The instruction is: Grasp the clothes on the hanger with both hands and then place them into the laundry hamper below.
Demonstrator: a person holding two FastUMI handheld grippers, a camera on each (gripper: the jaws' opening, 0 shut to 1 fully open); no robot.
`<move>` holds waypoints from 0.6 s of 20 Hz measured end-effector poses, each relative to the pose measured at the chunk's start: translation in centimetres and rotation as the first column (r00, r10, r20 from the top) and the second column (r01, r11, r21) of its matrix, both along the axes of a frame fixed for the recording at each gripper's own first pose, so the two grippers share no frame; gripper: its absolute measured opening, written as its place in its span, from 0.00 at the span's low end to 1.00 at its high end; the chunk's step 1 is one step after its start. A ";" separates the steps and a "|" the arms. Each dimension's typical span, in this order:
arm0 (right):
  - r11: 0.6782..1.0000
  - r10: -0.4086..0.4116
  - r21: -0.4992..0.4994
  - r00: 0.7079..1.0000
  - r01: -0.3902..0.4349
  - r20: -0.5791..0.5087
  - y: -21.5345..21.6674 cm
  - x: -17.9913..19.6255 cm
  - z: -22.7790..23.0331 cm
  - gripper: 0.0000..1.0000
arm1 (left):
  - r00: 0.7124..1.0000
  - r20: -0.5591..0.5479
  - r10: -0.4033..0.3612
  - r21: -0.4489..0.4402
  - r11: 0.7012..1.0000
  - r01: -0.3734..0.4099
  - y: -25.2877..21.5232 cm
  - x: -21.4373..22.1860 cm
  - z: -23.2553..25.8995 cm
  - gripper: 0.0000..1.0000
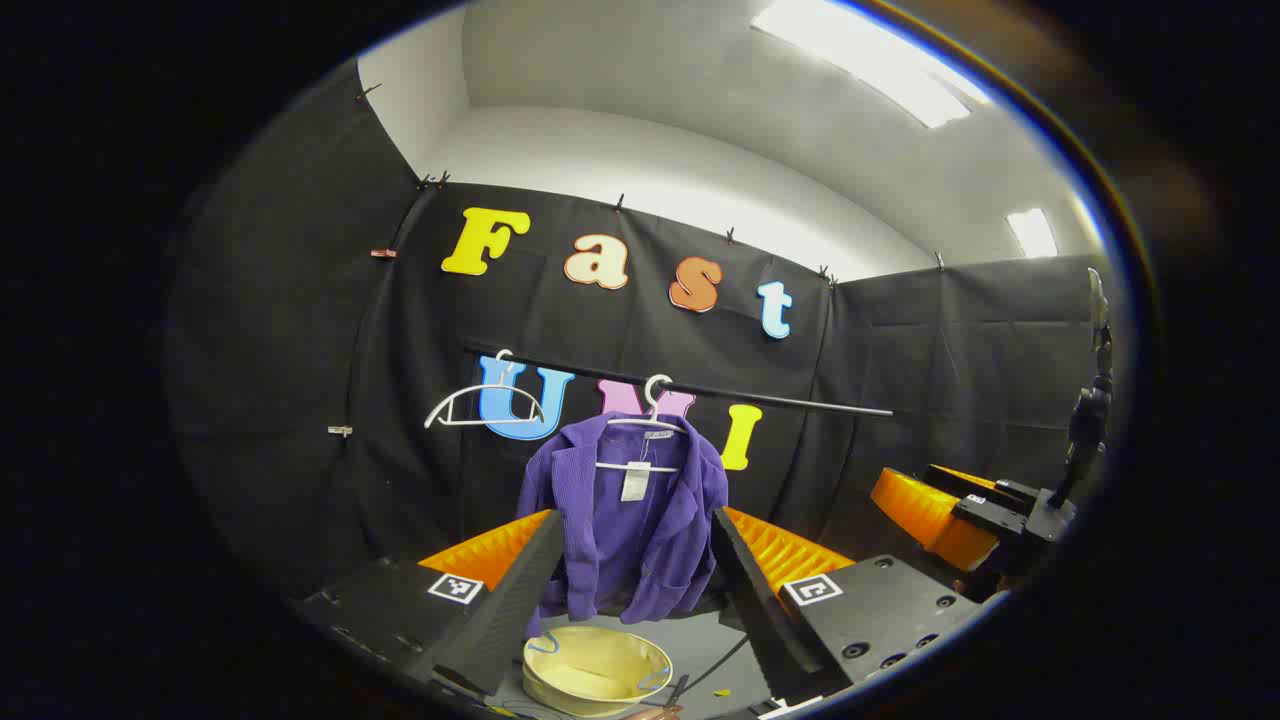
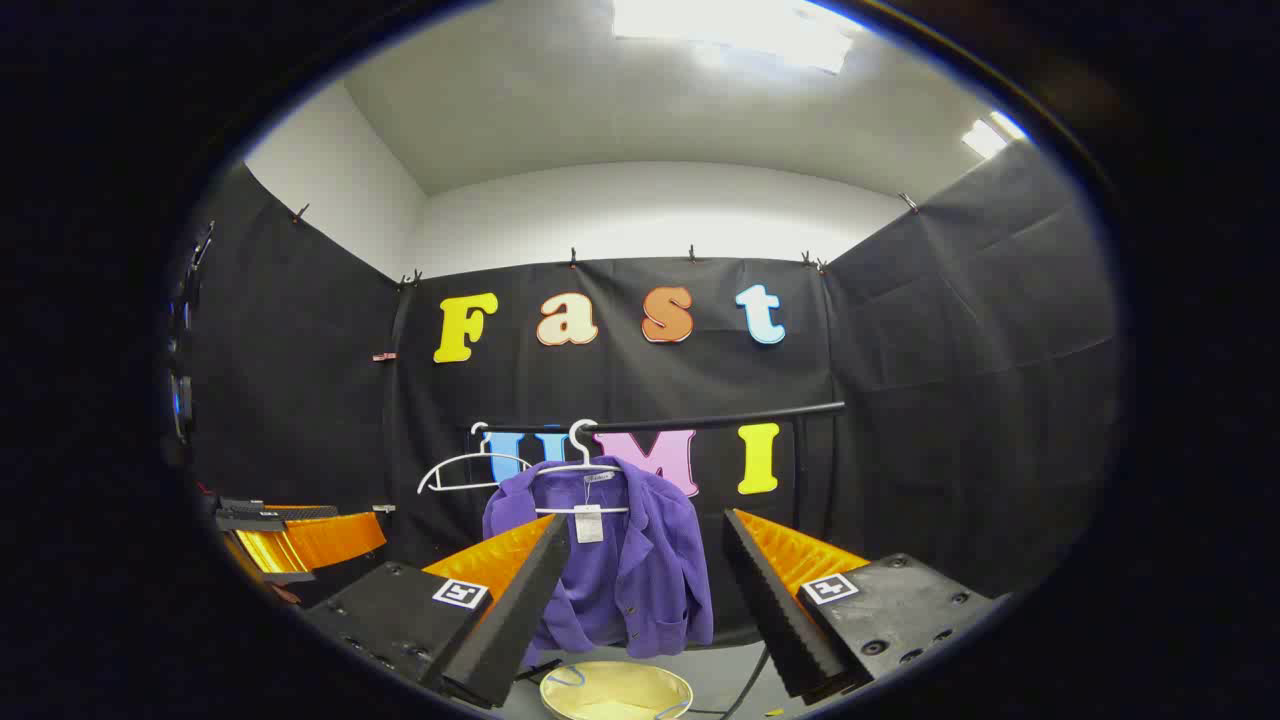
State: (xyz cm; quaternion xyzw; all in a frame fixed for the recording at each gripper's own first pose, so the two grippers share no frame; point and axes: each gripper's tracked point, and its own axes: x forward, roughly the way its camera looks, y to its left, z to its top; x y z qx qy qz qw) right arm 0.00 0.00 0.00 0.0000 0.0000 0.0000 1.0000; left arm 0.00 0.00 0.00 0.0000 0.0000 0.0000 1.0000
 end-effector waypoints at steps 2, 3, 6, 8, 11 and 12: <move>1.000 0.001 0.002 1.000 0.000 -0.008 -0.2 0.2 -0.2 0.98 | 1.000 0.007 0.002 -0.002 1.000 -0.002 0.0 0.3 0.2 0.93; 1.000 0.000 0.001 1.000 0.000 -0.009 -0.4 0.3 -0.3 0.98 | 1.000 0.014 0.006 -0.001 1.000 -0.006 0.1 0.4 0.3 0.93; 1.000 0.004 0.004 1.000 -0.004 -0.003 -0.2 0.5 -0.1 0.98 | 1.000 0.029 0.008 -0.007 1.000 -0.008 0.2 0.5 0.6 0.93; 1.000 0.003 -0.012 1.000 -0.003 0.007 -0.2 0.6 0.0 0.98 | 1.000 0.028 0.006 -0.017 1.000 -0.006 0.2 0.6 0.6 0.93; 0.999 0.017 -0.033 1.000 -0.017 0.004 0.4 0.6 -0.2 0.98 | 0.999 0.032 0.014 -0.022 1.000 -0.013 0.4 0.6 0.7 0.93; 0.999 0.023 -0.035 1.000 -0.023 0.001 0.6 0.5 -0.4 0.98 | 0.999 0.031 0.017 -0.025 1.000 -0.016 0.5 0.6 0.7 0.93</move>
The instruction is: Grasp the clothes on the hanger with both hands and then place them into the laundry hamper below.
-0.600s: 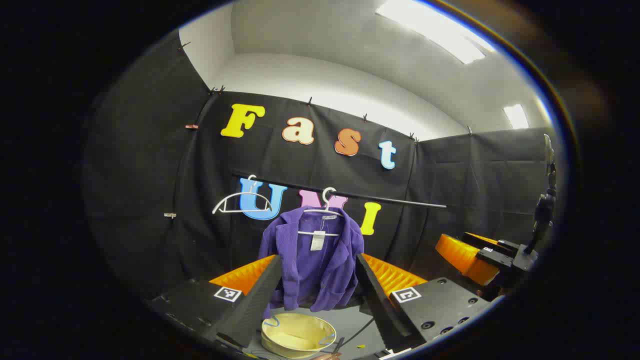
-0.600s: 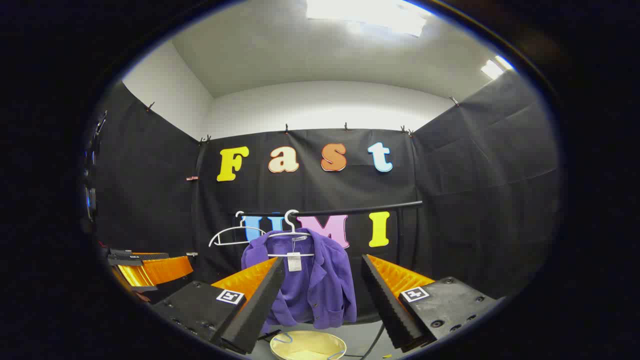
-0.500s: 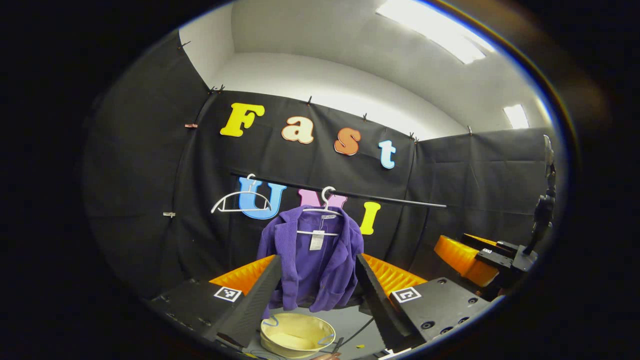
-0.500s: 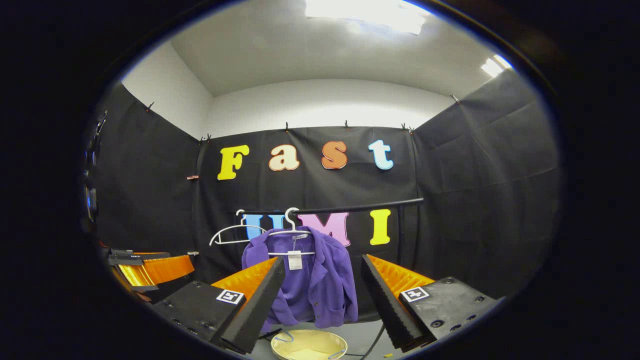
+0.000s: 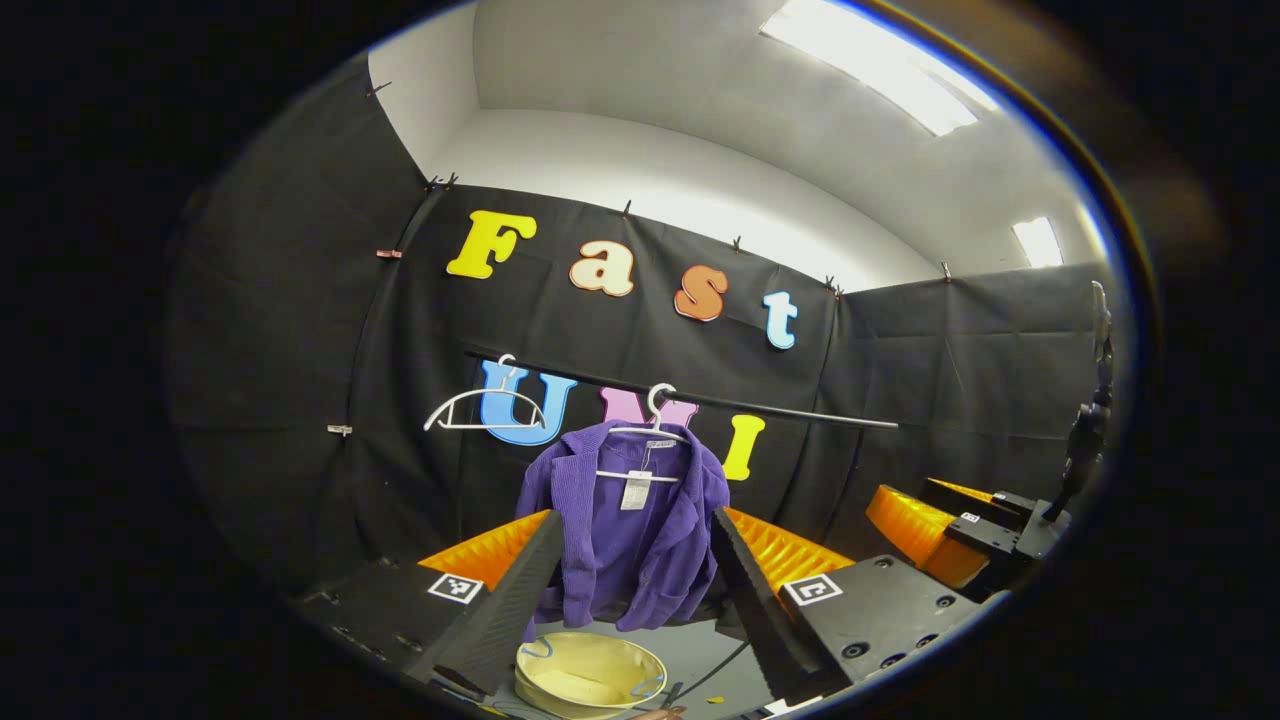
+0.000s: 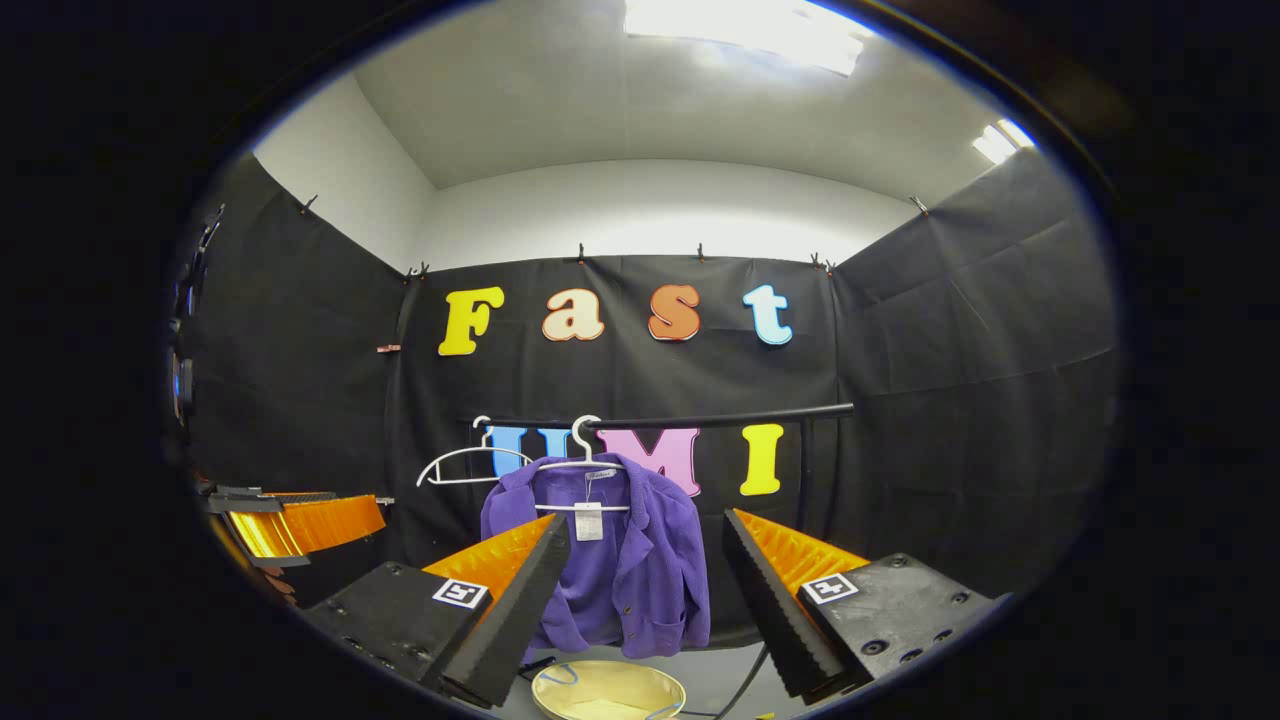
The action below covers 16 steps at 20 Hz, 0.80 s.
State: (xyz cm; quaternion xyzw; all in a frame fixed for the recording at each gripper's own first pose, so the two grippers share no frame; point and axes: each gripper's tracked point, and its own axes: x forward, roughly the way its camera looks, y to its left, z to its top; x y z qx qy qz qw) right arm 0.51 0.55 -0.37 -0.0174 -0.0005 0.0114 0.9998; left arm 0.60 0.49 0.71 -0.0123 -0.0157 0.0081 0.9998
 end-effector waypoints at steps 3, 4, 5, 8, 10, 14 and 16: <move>1.000 -0.003 -0.017 1.000 0.003 -0.004 -0.1 0.0 -0.2 0.95 | 1.000 0.000 0.000 -0.013 1.000 0.000 0.1 0.0 -0.1 0.93; 1.000 -0.004 -0.020 1.000 0.004 -0.007 -0.1 0.0 -0.4 0.98 | 1.000 0.002 0.003 -0.016 1.000 -0.003 0.3 -0.1 -0.1 0.93; 1.000 -0.004 -0.020 1.000 0.004 -0.009 0.0 0.0 -0.4 0.98 | 1.000 0.005 0.007 -0.017 1.000 -0.007 0.5 -0.1 -0.1 0.93; 1.000 -0.007 -0.015 1.000 0.006 -0.013 0.4 0.1 -0.4 0.94 | 1.000 0.003 0.010 -0.026 1.000 -0.010 1.1 -0.4 -0.2 0.93; 1.000 -0.015 -0.023 1.000 0.015 -0.014 0.6 0.1 -0.6 0.98 | 1.000 0.001 0.011 -0.026 1.000 -0.011 1.6 -0.5 -0.2 0.93; 0.999 -0.039 -0.032 0.999 0.038 -0.012 1.7 -0.7 -0.7 0.98 | 1.000 -0.009 -0.022 -0.025 0.999 0.021 2.3 -0.8 -0.3 0.93; 0.998 -0.055 -0.035 0.998 0.054 -0.015 2.3 -1.2 -1.0 0.98 | 0.999 -0.012 -0.035 -0.021 0.999 0.035 3.0 -0.9 -0.3 0.93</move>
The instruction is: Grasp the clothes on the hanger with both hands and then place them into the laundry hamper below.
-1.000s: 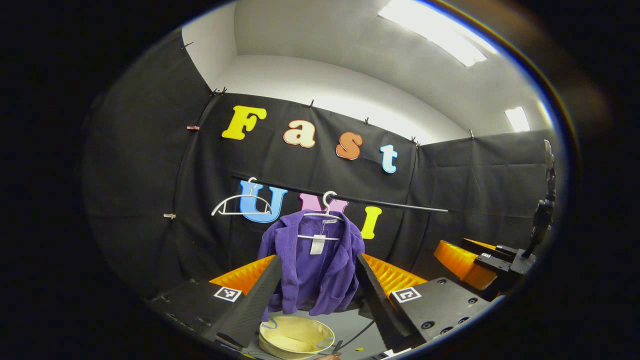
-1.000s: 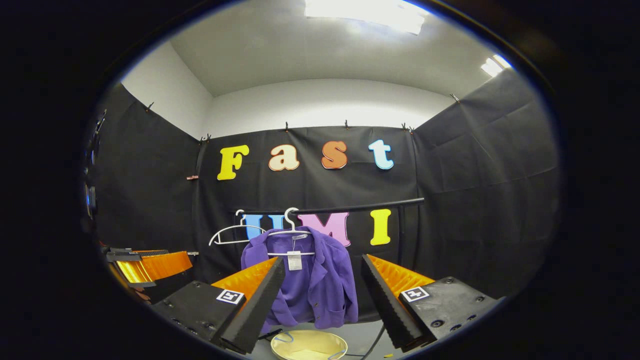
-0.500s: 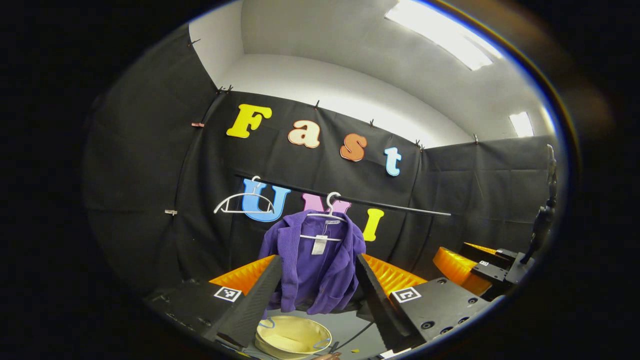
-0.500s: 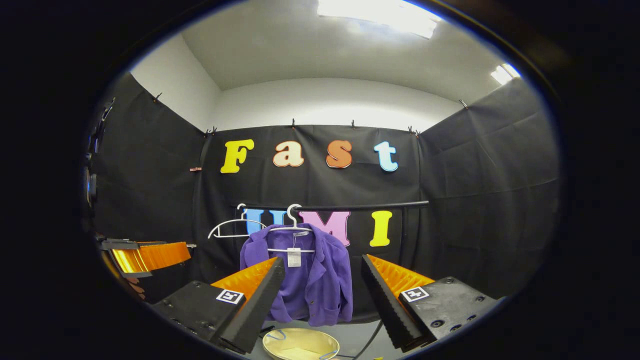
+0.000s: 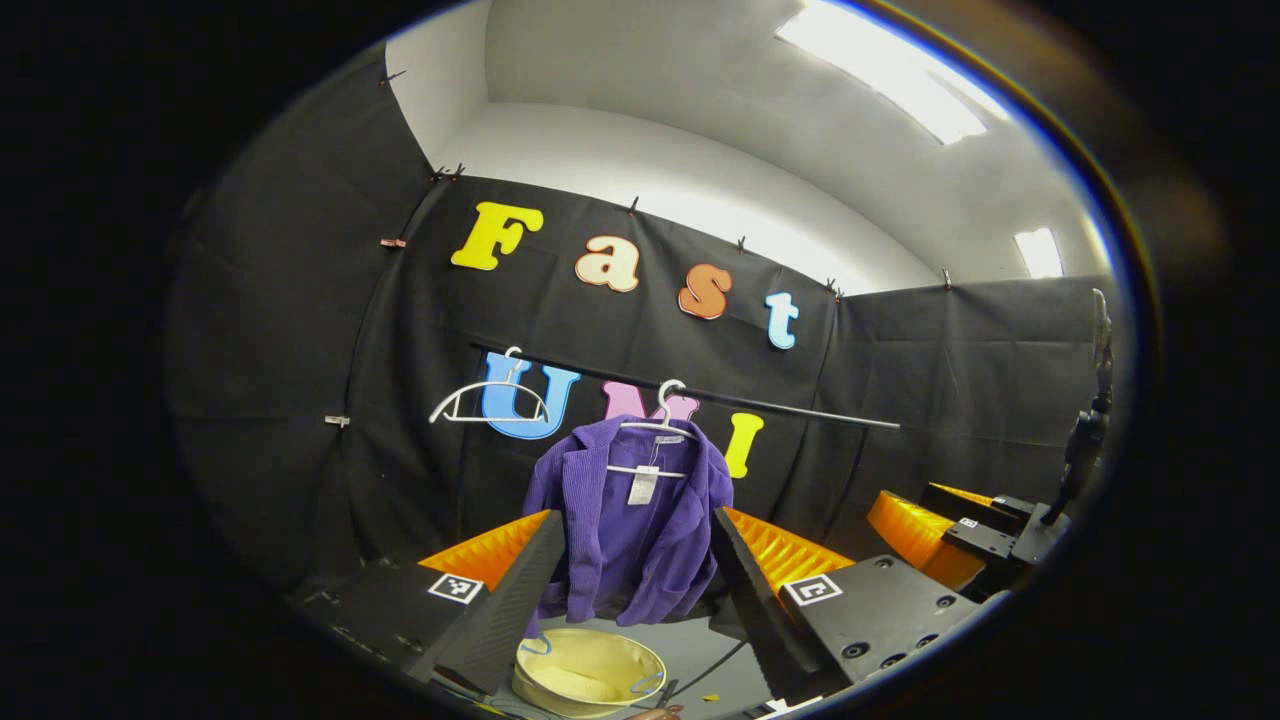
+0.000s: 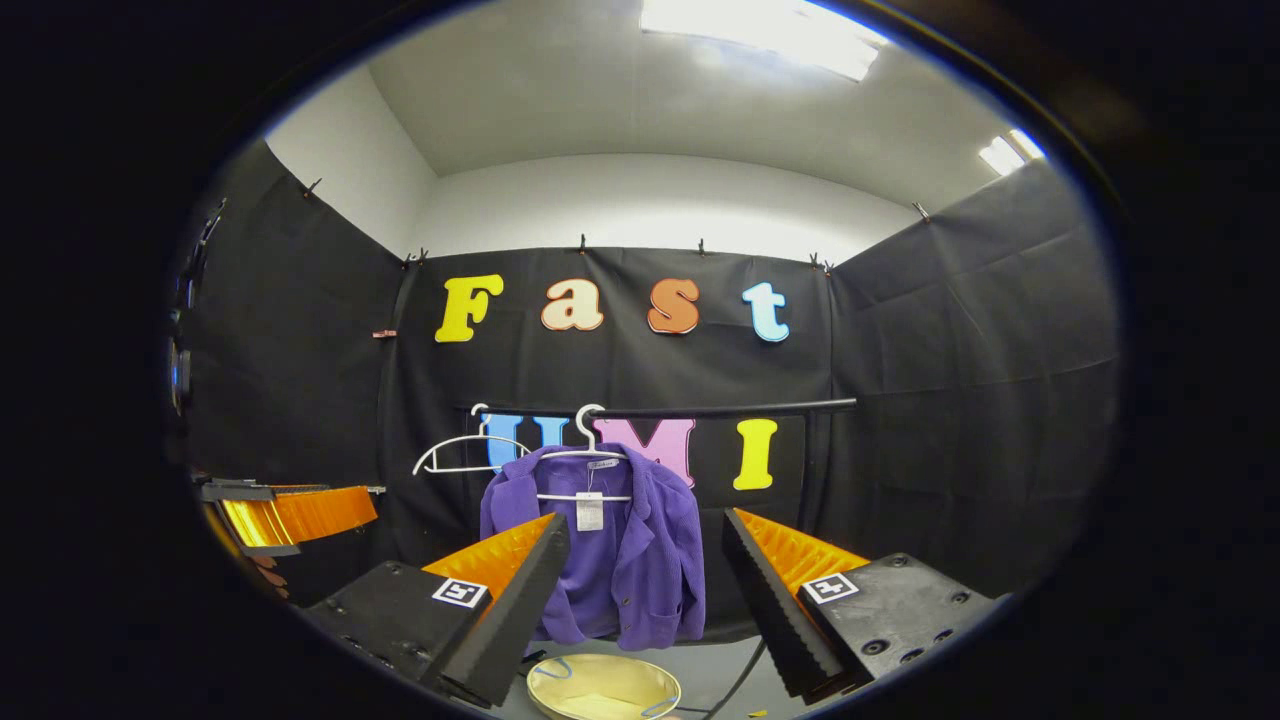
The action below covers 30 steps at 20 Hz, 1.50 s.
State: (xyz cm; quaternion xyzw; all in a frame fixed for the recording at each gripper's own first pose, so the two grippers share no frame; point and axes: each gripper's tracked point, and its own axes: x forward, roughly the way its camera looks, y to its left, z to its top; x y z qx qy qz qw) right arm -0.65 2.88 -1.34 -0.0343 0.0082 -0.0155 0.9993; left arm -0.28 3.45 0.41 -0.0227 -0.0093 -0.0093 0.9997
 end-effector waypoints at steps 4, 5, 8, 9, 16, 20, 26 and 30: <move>1.000 -0.020 -0.022 1.000 0.020 -0.010 1.2 -0.9 -0.4 0.98 | 1.000 -0.001 -0.031 0.008 0.999 0.031 1.0 -1.0 0.1 0.93; 0.999 -0.027 -0.029 1.000 0.027 -0.010 1.3 -1.1 -0.5 0.98 | 0.999 0.003 -0.038 0.011 0.999 0.038 1.2 -1.1 0.0 0.93; 0.999 -0.041 -0.032 0.999 0.040 -0.019 1.6 -0.9 -0.9 0.97 | 0.999 -0.005 -0.042 0.008 0.999 0.042 2.0 -0.8 -0.4 0.93; 0.999 -0.042 -0.033 0.999 0.041 -0.023 1.8 -0.7 -1.0 0.97 | 0.999 -0.009 -0.042 0.003 0.999 0.042 2.2 -0.5 -0.5 0.93; 0.999 -0.020 -0.031 0.999 0.019 -0.039 1.9 4.8 -3.3 0.97 | 1.000 -0.014 -0.016 -0.006 1.000 0.016 4.1 4.2 -1.7 0.93; 0.999 0.033 -0.006 0.998 -0.034 -0.046 1.5 11.9 -5.6 0.97 | 1.000 -0.007 0.017 0.011 1.000 -0.017 4.6 10.0 -2.6 0.93; 0.992 0.113 0.057 0.990 -0.109 -0.078 0.1 23.3 -9.7 0.96 | 0.997 0.039 0.062 0.000 0.998 -0.062 4.3 20.1 -3.4 0.93; 0.984 0.135 0.134 0.980 -0.116 -0.147 -1.3 28.9 -14.2 0.98 | 0.993 0.029 0.113 0.022 0.993 -0.114 4.9 25.3 -5.1 0.93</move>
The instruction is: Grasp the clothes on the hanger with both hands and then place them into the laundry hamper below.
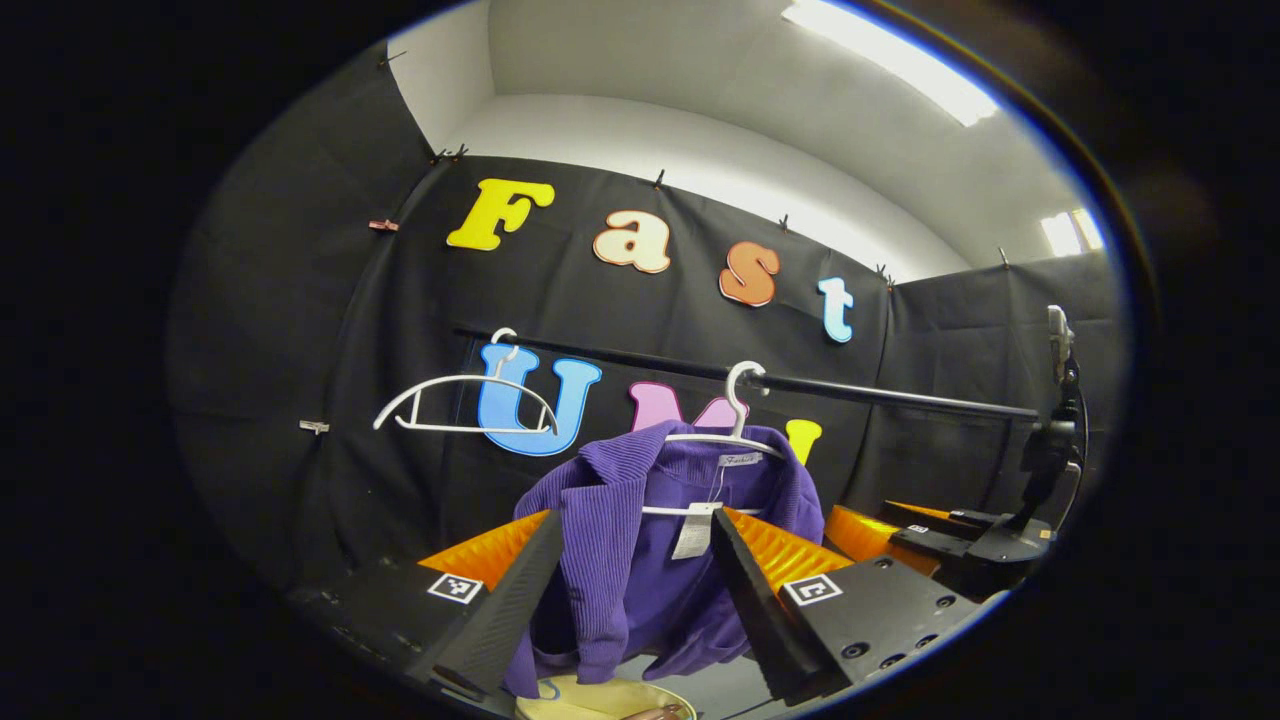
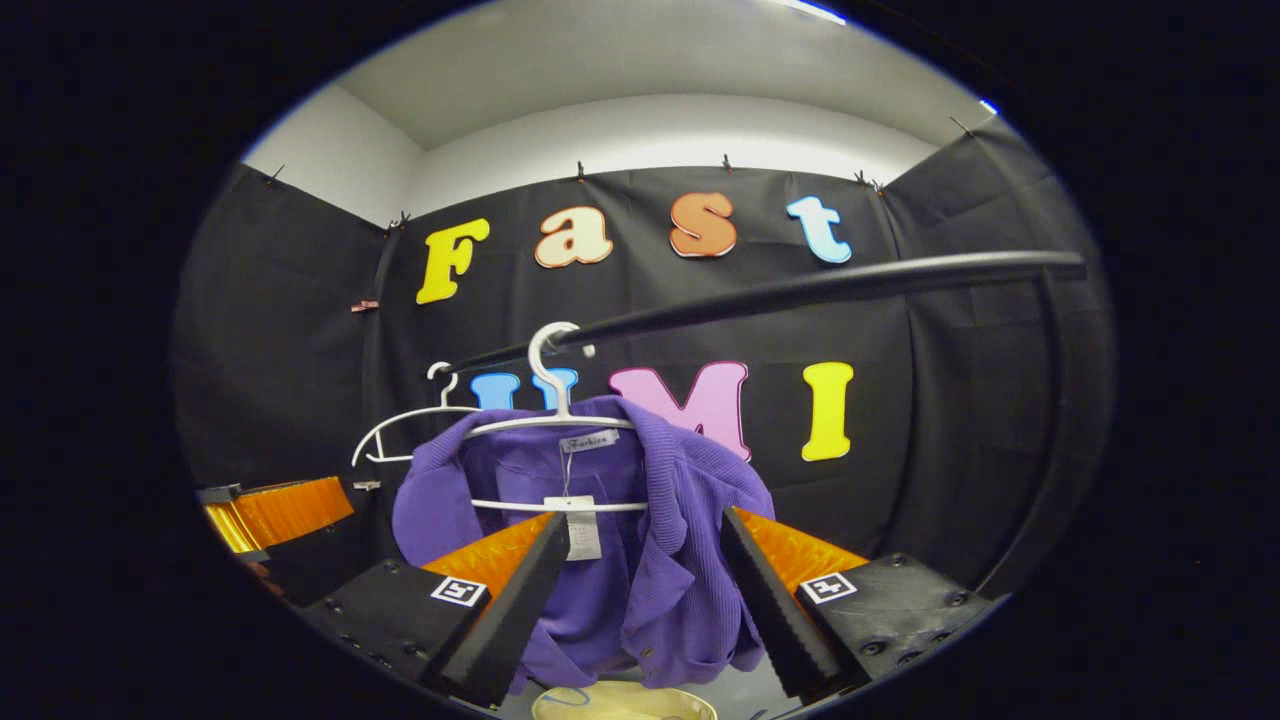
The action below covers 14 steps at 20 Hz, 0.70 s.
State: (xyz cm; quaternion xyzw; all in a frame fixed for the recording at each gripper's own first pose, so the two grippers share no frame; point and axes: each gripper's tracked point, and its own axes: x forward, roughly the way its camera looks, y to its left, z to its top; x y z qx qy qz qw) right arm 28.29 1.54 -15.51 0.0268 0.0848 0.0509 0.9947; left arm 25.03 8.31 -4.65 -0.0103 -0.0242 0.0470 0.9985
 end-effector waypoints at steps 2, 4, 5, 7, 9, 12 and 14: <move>0.999 0.002 0.040 0.999 0.000 -0.042 -0.6 2.0 -2.1 0.98 | 0.999 -0.016 0.030 0.009 1.000 -0.029 0.5 1.9 -1.0 0.93; 0.997 0.010 0.075 0.996 -0.004 -0.086 -0.7 3.9 -4.2 0.98 | 0.998 -0.035 0.055 0.010 0.998 -0.055 0.8 3.5 -1.9 0.93; 0.996 0.016 0.088 0.994 -0.007 -0.104 -0.7 4.7 -5.1 0.98 | 0.997 -0.042 0.066 0.009 0.998 -0.066 0.9 4.2 -2.3 0.93; 0.994 0.036 0.103 0.991 -0.023 -0.132 -0.5 6.1 -6.5 0.98 | 0.995 -0.051 0.087 0.003 0.996 -0.087 1.3 5.4 -2.9 0.93; 0.993 0.056 0.110 0.985 -0.038 -0.161 -0.3 6.9 -7.8 0.98 | 0.992 -0.060 0.111 0.002 0.994 -0.111 1.7 6.7 -3.3 0.93; 0.988 0.090 0.143 0.978 -0.064 -0.186 0.2 8.0 -8.9 0.98 | 0.988 -0.063 0.141 0.001 0.990 -0.142 2.0 8.4 -3.9 0.93; 0.986 0.104 0.150 0.976 -0.075 -0.191 0.5 8.8 -9.6 0.95 | 0.985 -0.063 0.160 0.001 0.987 -0.160 2.3 9.3 -4.3 0.93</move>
